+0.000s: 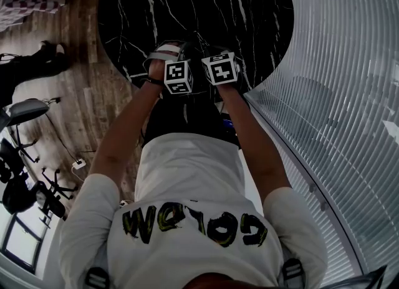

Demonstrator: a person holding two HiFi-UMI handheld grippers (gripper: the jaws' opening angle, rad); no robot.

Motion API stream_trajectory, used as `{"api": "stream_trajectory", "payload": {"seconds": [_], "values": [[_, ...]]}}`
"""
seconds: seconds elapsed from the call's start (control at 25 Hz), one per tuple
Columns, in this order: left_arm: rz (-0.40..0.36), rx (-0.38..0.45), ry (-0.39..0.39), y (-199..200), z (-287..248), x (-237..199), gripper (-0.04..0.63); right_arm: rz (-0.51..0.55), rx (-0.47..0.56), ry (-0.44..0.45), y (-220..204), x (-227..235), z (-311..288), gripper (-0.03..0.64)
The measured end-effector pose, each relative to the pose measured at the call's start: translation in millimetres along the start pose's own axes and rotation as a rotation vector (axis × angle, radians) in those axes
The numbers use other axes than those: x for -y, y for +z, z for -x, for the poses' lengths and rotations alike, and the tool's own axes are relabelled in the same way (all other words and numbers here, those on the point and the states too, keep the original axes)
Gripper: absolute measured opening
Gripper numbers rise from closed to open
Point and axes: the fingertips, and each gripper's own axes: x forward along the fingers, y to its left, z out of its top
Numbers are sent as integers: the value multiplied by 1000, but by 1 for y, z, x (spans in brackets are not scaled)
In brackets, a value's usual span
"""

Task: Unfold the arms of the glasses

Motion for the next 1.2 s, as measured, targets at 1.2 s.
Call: {"api": "stream_trajectory", "payload": {"seconds": [1.2], "values": [[69,-28,7,-6,14,27,34,-65,10,-5,-1,4,0,6]]}}
